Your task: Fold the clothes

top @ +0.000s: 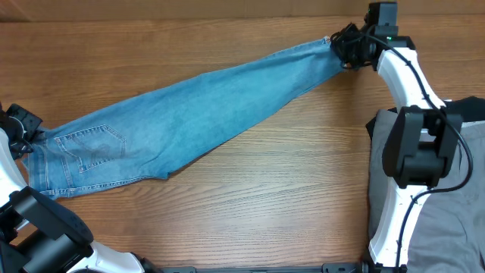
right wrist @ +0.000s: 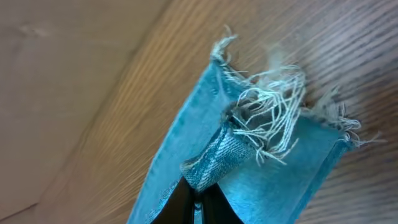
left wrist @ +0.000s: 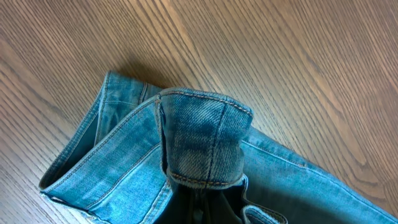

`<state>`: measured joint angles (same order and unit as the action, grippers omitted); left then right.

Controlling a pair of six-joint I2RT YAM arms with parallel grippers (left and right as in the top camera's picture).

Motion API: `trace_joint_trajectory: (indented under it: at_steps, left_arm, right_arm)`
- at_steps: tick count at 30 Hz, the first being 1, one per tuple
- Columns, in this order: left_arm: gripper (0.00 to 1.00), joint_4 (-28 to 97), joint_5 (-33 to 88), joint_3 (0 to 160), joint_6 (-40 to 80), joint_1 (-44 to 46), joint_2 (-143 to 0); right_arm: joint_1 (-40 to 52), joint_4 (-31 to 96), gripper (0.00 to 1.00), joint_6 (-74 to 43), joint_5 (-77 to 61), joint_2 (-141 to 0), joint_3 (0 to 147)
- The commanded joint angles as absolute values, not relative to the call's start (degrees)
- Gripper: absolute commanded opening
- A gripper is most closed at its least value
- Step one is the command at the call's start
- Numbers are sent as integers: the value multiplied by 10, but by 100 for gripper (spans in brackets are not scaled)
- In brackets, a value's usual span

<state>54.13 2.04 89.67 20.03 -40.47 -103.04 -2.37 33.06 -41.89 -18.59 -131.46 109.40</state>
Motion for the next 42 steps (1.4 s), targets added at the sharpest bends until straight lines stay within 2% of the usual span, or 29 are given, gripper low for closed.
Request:
trace_joint_trajectory:
  at_steps: [1, 2, 3, 4, 5, 8, 10, 12, 13, 14, 16, 27, 32, 35, 39, 40, 42]
  left_arm:
    - [4, 535, 9, 916, 210, -396, -1036]
    - [4, 535, 9, 916, 210, -396, -1036]
    - [4, 535, 9, 916, 210, -394, -1036]
    - [4, 535, 9, 916, 210, -392, -1036]
    - [4, 535, 9, 916, 210, -391, -1036]
    - [7, 536, 9, 916, 210, -389, -1036]
    - [18, 540, 10, 916, 210, -389, -1036]
    - [34, 539, 10, 916, 205, -389, -1036]
    - [55, 539, 11, 917, 203, -390, -1036]
    - [72, 537, 11, 918, 203, -390, -1036]
    - [79, 539, 23, 924, 196, -393, -1034]
    - [77, 690, 117, 1011, 161, -399, -1033]
    - [74, 733, 119, 1011, 138, -399, -1033]
    - [71, 741, 119, 1011, 135, -399, -1033]
    - [71, 745, 119, 1011, 135, -399, -1033]
    - [71, 747, 119, 1011, 134, -399, -1033]
    - [71, 750, 119, 1011, 128, -399, -1033]
  right_arm:
    - [-23, 311, 16, -435, -177, -1315, 1110]
    - [-23, 304, 34, -434, -177, -1315, 1110]
    - [-22, 297, 57, -430, -181, -1315, 1110]
    - [-23, 289, 87, -415, -192, -1315, 1110]
    - [-23, 285, 100, -396, -211, -1313, 1111]
    - [-33, 305, 100, -374, -229, -1304, 1113]
    - [-42, 349, 100, -347, -234, -1296, 1114]
    - [-46, 394, 100, -313, -230, -1295, 1114]
    - [-46, 419, 96, -286, -213, -1298, 1114]
    - [-46, 435, 93, -266, -194, -1300, 1114]
    - [-46, 446, 89, -241, -172, -1304, 1113]
    - [-46, 372, 76, -221, -150, -1377, 1113]
    - [-46, 358, 70, -225, -151, -1402, 1113]
    - [-45, 353, 57, -225, -170, -1412, 1113]
    - [-46, 343, 11, -220, -198, -1409, 1114]
    - [-50, 345, 4, -220, -197, -1404, 1114]
    - [-63, 352, 4, -220, -198, -1388, 1115]
